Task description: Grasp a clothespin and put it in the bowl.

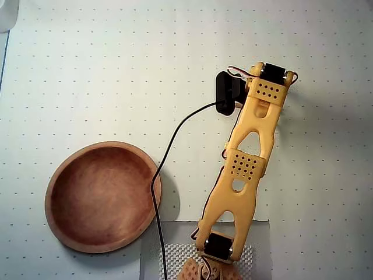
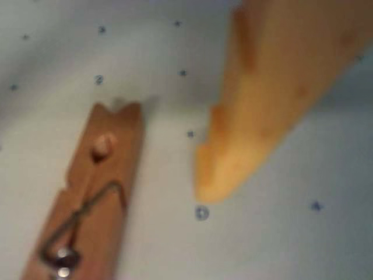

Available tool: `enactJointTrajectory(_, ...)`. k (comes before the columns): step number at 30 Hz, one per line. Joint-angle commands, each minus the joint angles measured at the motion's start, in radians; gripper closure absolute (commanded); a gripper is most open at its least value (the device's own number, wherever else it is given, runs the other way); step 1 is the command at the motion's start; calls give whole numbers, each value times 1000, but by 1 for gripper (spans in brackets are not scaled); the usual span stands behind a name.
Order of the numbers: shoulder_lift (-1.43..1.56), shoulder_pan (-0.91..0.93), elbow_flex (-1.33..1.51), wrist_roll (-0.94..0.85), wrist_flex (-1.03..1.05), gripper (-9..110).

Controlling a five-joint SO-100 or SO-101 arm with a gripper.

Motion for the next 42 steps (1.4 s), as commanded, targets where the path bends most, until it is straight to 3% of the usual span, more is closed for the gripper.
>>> enactJointTrajectory(1,35,17,-57,-3,3,68)
enactJointTrajectory(42,-15,34,-55,-133,66,70)
